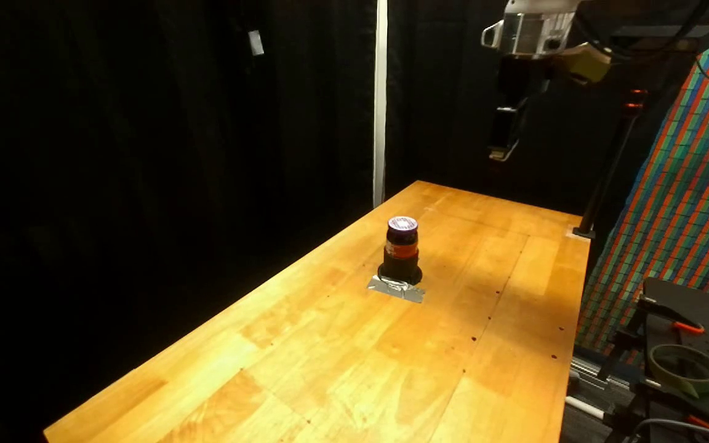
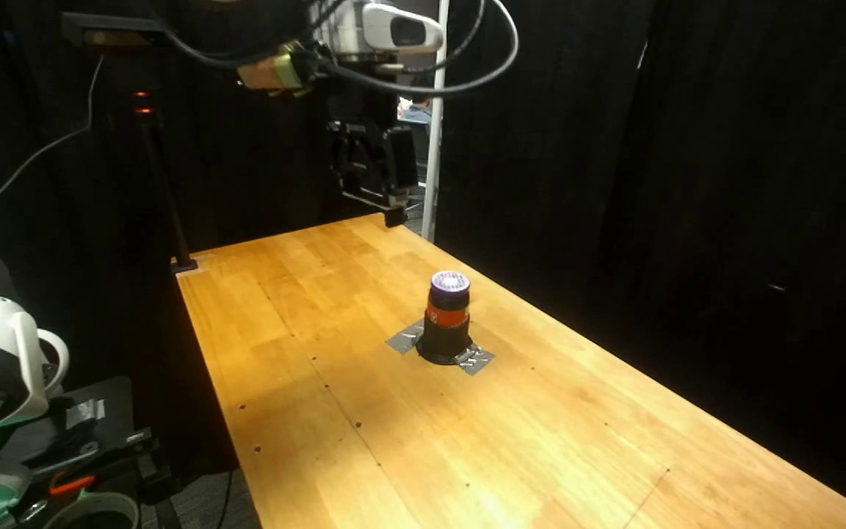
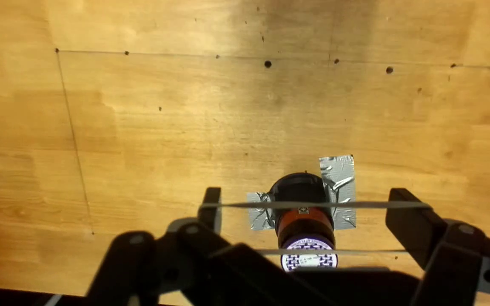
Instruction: Put a rubber band around the cup
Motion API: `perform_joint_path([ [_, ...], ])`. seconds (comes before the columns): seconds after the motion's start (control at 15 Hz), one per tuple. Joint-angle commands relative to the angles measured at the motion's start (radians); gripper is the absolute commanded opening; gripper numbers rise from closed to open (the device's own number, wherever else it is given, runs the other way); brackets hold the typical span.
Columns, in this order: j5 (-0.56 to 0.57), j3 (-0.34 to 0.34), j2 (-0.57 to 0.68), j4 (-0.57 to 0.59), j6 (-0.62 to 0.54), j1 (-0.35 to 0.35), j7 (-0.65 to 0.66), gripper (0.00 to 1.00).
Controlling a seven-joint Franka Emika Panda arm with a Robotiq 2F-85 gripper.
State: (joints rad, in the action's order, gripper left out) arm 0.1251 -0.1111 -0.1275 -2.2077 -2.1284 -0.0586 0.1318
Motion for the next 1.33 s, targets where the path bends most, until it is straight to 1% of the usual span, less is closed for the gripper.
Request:
perform_joint_path([
  [0.0,-0.021,0.004,0.204,0.158,-0.043,-0.008,0.043,1.00],
  [0.13,-0.024,0.006,0.282,0.214,-0.054,-0.018,0.054,1.00],
  [0.4,-0.021,0.014,0.400,0.317,-0.081,-0.034,0.074,1.00],
  [0.87,-0.016,0.034,0.557,0.462,-0.119,-0.062,0.105,1.00],
  [1.07,0.002,0.056,0.621,0.517,-0.153,-0.080,0.136,1.00],
  [1.27,-0.008,0.072,0.683,0.573,-0.159,-0.089,0.146,1.00],
])
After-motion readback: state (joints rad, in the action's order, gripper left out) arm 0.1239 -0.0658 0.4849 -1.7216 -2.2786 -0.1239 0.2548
